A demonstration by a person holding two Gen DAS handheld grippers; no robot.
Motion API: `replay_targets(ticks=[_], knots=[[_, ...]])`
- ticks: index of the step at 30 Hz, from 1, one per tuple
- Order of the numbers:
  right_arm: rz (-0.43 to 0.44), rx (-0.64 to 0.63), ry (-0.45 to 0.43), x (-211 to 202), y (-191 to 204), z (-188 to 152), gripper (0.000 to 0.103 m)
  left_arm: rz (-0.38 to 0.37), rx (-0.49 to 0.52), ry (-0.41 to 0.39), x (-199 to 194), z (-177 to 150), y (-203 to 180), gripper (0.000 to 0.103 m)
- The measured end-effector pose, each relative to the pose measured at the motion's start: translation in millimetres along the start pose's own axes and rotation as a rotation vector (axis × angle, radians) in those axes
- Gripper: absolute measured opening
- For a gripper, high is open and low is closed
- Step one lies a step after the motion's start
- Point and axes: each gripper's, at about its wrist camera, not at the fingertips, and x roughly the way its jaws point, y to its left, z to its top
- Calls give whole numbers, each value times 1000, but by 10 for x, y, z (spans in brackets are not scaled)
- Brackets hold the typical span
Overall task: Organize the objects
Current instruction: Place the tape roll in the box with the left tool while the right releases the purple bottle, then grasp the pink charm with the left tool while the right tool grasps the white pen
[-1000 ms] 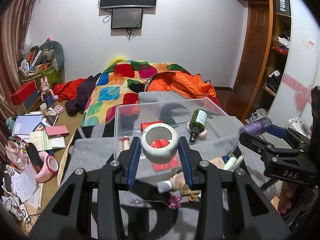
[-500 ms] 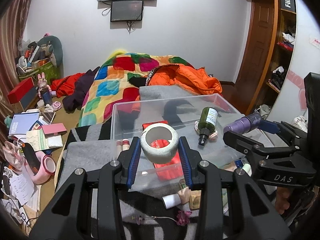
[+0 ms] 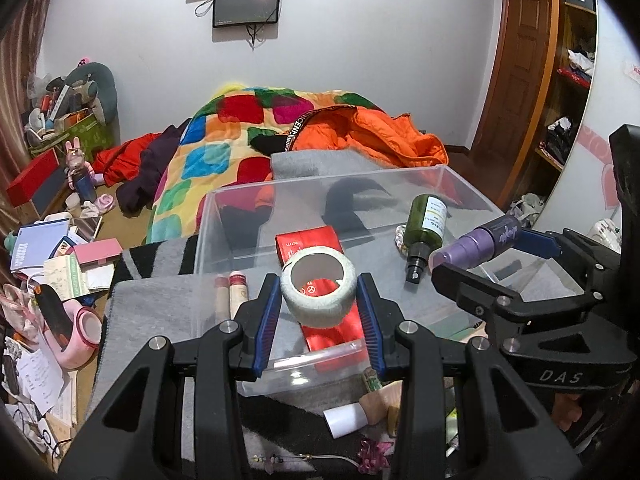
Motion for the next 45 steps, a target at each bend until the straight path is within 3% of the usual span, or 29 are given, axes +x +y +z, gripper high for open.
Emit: replay_targets(ticks=[4,27,37,45], knots=[[15,12,13,25,-15,0,91,-5,-3,13,22,-14,0,40],[-19,36,-59,-550,-166,-102,92,1,-25,-47,-473,-95,24,88],[-19,93,-3,-639,-329,-441,93,16,-23,27,-518,-450,44,89],[-10,146,78,-580,-392,-801,93,9,10,149,-256,-816,-3,89]])
